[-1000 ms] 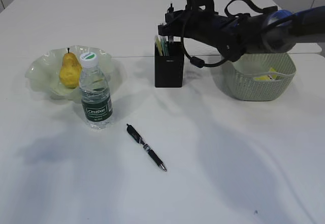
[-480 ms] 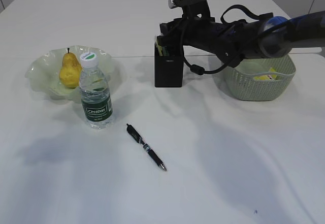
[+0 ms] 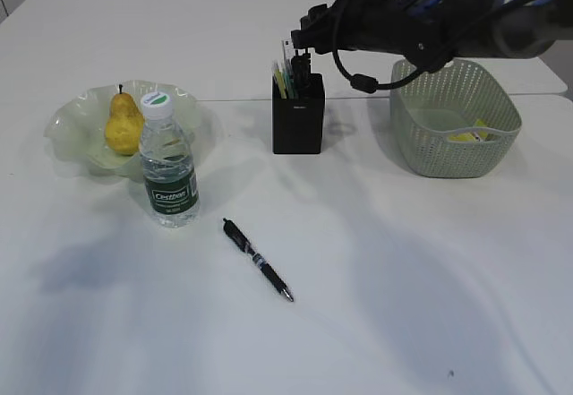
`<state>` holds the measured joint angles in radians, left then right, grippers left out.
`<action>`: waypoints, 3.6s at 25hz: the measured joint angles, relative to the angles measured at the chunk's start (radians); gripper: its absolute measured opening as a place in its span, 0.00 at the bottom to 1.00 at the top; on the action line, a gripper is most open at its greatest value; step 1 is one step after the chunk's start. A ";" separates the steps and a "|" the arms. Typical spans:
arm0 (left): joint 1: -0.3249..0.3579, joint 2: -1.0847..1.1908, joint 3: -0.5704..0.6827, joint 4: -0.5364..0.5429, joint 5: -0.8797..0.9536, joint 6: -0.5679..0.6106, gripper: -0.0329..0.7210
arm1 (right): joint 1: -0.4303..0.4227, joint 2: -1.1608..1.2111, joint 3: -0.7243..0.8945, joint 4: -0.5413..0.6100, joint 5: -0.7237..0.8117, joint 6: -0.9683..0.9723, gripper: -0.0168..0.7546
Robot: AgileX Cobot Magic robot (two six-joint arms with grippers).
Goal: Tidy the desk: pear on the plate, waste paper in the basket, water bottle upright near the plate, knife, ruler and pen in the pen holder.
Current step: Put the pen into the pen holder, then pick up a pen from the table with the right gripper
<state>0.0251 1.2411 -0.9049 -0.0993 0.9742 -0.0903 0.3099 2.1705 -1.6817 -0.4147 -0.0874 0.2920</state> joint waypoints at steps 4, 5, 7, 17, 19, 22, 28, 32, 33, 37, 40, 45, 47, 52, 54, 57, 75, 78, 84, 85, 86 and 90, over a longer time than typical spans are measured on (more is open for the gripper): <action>0.000 0.000 0.000 0.000 0.000 0.000 0.66 | 0.000 -0.064 0.000 -0.009 0.116 0.000 0.48; 0.000 0.000 0.000 0.000 0.000 0.000 0.66 | 0.000 -0.082 0.000 -0.009 0.142 0.002 0.48; 0.000 0.000 0.000 0.000 0.001 0.000 0.66 | 0.004 -0.114 0.000 -0.009 0.212 0.001 0.48; 0.000 0.000 0.000 0.000 0.005 0.000 0.66 | 0.055 -0.258 0.000 0.160 0.599 -0.197 0.48; 0.000 0.000 0.000 0.000 0.005 0.000 0.66 | 0.071 -0.275 0.000 0.256 0.670 -0.284 0.48; 0.000 0.000 0.000 0.000 0.005 0.000 0.66 | 0.090 -0.278 0.000 0.397 0.796 -0.373 0.48; 0.000 0.000 0.000 -0.002 0.005 0.000 0.66 | 0.124 -0.278 0.000 0.520 0.999 -0.455 0.47; 0.000 0.000 0.000 -0.004 0.005 0.000 0.66 | 0.149 -0.278 0.000 0.538 1.069 -0.463 0.47; 0.000 0.000 0.000 -0.004 0.005 0.000 0.66 | 0.157 -0.278 0.000 0.543 1.079 -0.465 0.47; 0.000 0.000 0.000 -0.004 0.001 0.000 0.66 | 0.183 -0.278 -0.002 0.562 1.134 -0.465 0.46; 0.000 0.000 0.000 -0.004 -0.010 0.000 0.66 | 0.204 -0.250 -0.026 0.575 1.204 -0.465 0.46; 0.000 0.000 0.000 -0.004 -0.019 0.000 0.66 | 0.252 -0.170 -0.099 0.583 1.272 -0.450 0.46; 0.000 0.000 0.000 -0.004 -0.019 0.000 0.66 | 0.274 -0.138 -0.137 0.581 1.283 -0.428 0.46; 0.000 0.000 0.000 -0.004 -0.019 0.000 0.66 | 0.314 -0.059 -0.204 0.538 1.305 -0.377 0.46; 0.000 0.000 0.000 -0.004 -0.019 0.000 0.66 | 0.319 -0.035 -0.211 0.532 1.307 -0.374 0.46; 0.000 0.000 0.000 -0.004 -0.020 0.000 0.66 | 0.324 -0.003 -0.214 0.530 1.309 -0.370 0.46; 0.000 0.000 0.000 -0.004 -0.022 0.000 0.66 | 0.324 0.124 -0.221 0.530 1.304 -0.350 0.42; 0.000 0.000 0.000 -0.004 -0.022 0.000 0.66 | 0.324 0.130 -0.222 0.530 1.293 -0.348 0.42; 0.000 0.000 0.000 -0.004 -0.026 0.000 0.66 | 0.324 0.156 -0.239 0.530 1.284 -0.346 0.42; 0.000 0.000 0.000 -0.004 -0.026 0.000 0.66 | 0.324 0.162 -0.247 0.530 1.284 -0.345 0.42; 0.000 0.000 0.000 -0.004 -0.028 0.000 0.66 | 0.324 0.171 -0.258 0.530 1.284 -0.344 0.42; 0.000 0.000 0.000 -0.004 -0.030 0.000 0.66 | 0.324 0.201 -0.295 0.528 1.284 -0.330 0.42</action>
<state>0.0251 1.2411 -0.9049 -0.1029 0.9440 -0.0903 0.6336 2.3711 -1.9772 0.1132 1.1968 -0.0377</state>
